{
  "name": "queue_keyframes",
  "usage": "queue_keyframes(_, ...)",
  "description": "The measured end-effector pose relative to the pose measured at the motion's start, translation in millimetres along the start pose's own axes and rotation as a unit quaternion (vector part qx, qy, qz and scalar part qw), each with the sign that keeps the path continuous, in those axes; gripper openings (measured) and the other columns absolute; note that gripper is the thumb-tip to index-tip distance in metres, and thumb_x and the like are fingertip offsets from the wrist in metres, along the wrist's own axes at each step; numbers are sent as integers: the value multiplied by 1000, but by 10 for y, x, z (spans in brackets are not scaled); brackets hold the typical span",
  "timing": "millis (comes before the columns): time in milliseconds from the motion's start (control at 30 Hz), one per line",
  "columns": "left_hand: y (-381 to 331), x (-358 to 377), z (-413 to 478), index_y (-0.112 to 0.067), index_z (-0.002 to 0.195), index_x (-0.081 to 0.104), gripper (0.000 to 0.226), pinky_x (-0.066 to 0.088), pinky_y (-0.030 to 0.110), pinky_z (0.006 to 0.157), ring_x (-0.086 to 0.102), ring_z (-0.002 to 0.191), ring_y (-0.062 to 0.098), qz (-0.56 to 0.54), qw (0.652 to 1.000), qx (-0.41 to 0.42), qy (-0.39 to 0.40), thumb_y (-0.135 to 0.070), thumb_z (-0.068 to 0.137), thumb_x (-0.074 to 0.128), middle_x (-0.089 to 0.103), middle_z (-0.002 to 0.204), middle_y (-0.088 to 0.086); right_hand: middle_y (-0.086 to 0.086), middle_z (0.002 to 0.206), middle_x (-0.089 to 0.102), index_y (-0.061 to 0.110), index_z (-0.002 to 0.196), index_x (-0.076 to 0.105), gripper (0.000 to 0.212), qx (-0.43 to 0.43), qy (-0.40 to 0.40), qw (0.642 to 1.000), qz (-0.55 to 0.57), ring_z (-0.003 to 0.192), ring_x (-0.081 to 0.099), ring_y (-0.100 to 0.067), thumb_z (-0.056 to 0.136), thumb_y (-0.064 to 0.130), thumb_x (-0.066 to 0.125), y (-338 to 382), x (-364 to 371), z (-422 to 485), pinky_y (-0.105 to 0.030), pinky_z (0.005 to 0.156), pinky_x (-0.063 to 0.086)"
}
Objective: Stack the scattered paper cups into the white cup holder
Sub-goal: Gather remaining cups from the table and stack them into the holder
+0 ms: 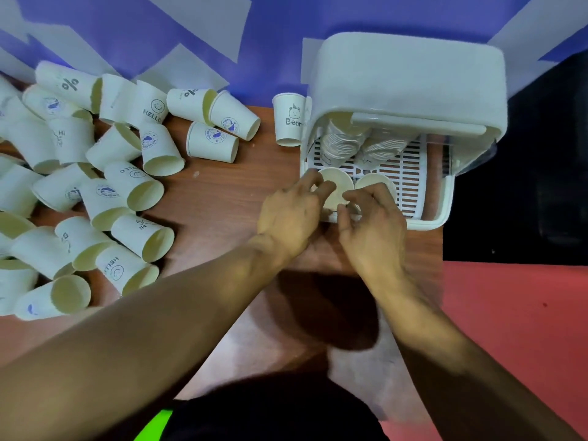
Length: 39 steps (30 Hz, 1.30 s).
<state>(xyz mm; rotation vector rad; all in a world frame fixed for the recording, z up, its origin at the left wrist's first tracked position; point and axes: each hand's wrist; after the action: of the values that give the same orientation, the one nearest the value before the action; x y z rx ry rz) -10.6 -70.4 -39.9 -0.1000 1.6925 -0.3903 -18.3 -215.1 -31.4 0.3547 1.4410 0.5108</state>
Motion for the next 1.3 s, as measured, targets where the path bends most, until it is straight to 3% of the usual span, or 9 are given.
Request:
queue_keyframes(133, 278, -123, -159, -29, 128, 51, 41, 40, 32, 54, 60, 83, 27, -30, 996, -69, -53, -39, 89, 59, 46, 127, -2, -5, 98, 63, 12, 97, 71, 17, -45, -7, 999, 29, 79, 64, -27, 82, 18, 66, 318, 175, 51, -37, 65, 54)
queue_keyframes(233, 589, -208, -226, -24, 123, 56, 38, 46, 35, 59, 61, 85, 29, -81, 983, -136, -90, -39, 89, 61, 44, 130, 0, -3, 94, 63, 15, 96, 70, 16, -77, 23, 996, 38, 80, 63, -25, 81, 19, 65, 582, 352, 139, -37, 67, 53)
queue_keyframes(367, 1028, -265, -211, -27, 125, 57, 39, 45, 36, 70, 60, 101, 28, -100, 957, -246, -115, -44, 90, 60, 51, 127, 0, 2, 90, 63, 21, 93, 69, 12, -94, 82, 991, 39, 80, 62, -21, 82, 21, 64, 905, 577, 339, -30, 68, 47)
queue_keyframes(567, 1484, -283, -30, -29, 119, 60, 33, 42, 30, 75, 60, 102, 18, -182, 899, -365, -162, -45, 89, 61, 53, 127, -5, -3, 97, 67, 17, 103, 69, 21, -133, 119, 984, 10, 89, 62, -23, 85, 24, 61, 1246, 918, 857, -32, 77, 48)
queue_keyframes(767, 1766, -301, 185, -31, 119, 59, 32, 32, 26, 73, 57, 100, 13, -197, 879, -399, -170, -44, 90, 62, 50, 128, -5, -2, 106, 69, 22, 121, 59, 35, -164, 167, 969, -80, 101, 60, -29, 86, 22, 56, 1457, 1276, 1488, -38, 80, 47)
queue_keyframes(900, 1869, -223, 278, -32, 112, 59, 24, 27, 28, 73, 57, 100, 17, -204, 872, -420, -146, -43, 91, 60, 61, 113, -5, -10, 114, 62, 23, 137, 43, 54, -169, 239, 943, -160, 101, 59, -39, 85, 14, 56, 1522, 1454, 1748, -44, 77, 49)
queue_keyframes(1033, 1917, -152, 269, -28, 99, 59, 13, 28, 27, 69, 58, 89, 20, -237, 861, -432, -129, -35, 87, 59, 66, 97, -7, -18, 115, 55, 24, 147, 26, 67, -193, 290, 912, -218, 96, 56, -41, 86, 13, 54, 1545, 1574, 1868, -41, 69, 41)
queue_keyframes(1133, 1940, -86, 216, -26, 90, 57, 7, 36, 31, 65, 58, 84, 20, -277, 854, -420, -133, -30, 86, 60, 63, 86, -6, -19, 117, 54, 19, 145, 27, 65, -189, 292, 908, -234, 101, 56, -41, 87, 15, 56, 1534, 1606, 1922, -40, 71, 37)
queue_keyframes(1300, 1903, -52, 134, -23, 94, 52, 15, 49, 36, 77, 57, 83, 18, -327, 844, -391, -168, -23, 85, 64, 54, 79, -13, -20, 114, 55, 8, 123, 45, 38, -183, 291, 910, -234, 102, 55, -42, 86, 10, 54, 1529, 1599, 1883, -41, 73, 40)
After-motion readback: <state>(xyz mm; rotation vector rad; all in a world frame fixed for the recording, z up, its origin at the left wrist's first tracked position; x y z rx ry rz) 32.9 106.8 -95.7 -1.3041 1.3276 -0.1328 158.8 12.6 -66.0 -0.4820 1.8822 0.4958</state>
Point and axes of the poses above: each hand's wrist, its own z-axis towards the middle knuckle, its own x-axis out of the palm, y = z × x
